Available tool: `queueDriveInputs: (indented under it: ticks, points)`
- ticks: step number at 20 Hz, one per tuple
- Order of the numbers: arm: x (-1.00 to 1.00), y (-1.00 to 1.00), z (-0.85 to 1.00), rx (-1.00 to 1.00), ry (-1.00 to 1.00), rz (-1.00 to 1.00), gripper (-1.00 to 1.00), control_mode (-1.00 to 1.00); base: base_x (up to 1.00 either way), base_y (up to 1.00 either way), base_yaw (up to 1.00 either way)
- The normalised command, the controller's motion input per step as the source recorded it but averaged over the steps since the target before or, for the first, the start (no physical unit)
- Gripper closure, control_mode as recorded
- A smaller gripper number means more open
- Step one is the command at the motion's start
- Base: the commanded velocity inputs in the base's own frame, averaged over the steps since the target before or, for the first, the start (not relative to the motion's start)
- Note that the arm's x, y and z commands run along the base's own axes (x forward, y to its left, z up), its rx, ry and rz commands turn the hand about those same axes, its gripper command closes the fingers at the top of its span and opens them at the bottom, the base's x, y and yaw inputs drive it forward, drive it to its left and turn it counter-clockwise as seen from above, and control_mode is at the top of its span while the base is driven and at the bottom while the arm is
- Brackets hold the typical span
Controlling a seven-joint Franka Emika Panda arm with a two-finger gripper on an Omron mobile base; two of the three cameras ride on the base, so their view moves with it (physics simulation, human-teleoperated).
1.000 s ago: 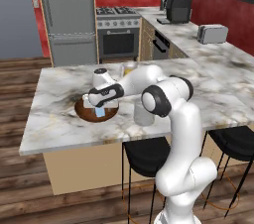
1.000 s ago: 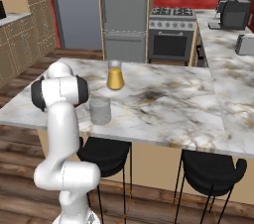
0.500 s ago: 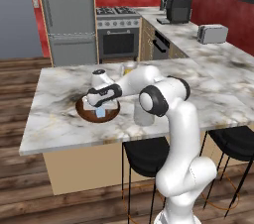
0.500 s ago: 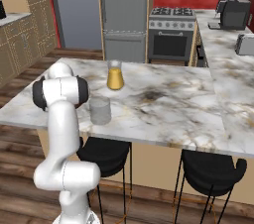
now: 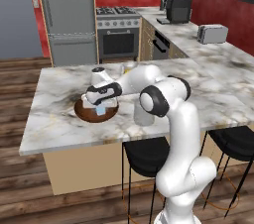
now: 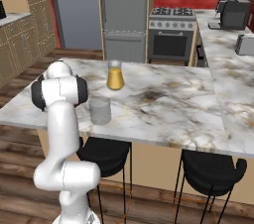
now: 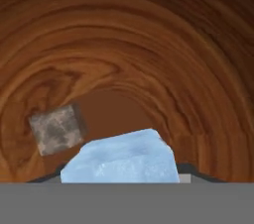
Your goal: There are two ice cubes in the ice bowl. Place both ice cubes in the glass cup.
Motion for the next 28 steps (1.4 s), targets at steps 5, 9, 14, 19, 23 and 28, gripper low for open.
queueDriveInputs:
  ticks: [5,9,14,19,23,28]
  points:
    - [-0.24,-0.05,0.99,0.0,-0.31,-0.02,1.0,-1.0,0.0,0.0,0.0]
    - [-0.84,-0.47,1.0,0.0,-0.1,-0.1,1.0,-1.0,0.0,0.0,0.0]
    - [-0.8,-0.72,0.84,0.0,0.0,-0.13,1.0,-1.0,0.0,0.0,0.0]
    - [-0.37,-0.41,0.45,0.0,0.03,-0.09,1.0,-1.0,0.0,0.0,0.0]
    - [-0.02,-0.07,0.44,0.0,0.02,-0.06,1.0,-1.0,0.0,0.0,0.0]
    - [0.0,-0.09,0.45,0.0,0.05,-0.04,1.0,-1.0,0.0,0.0,0.0]
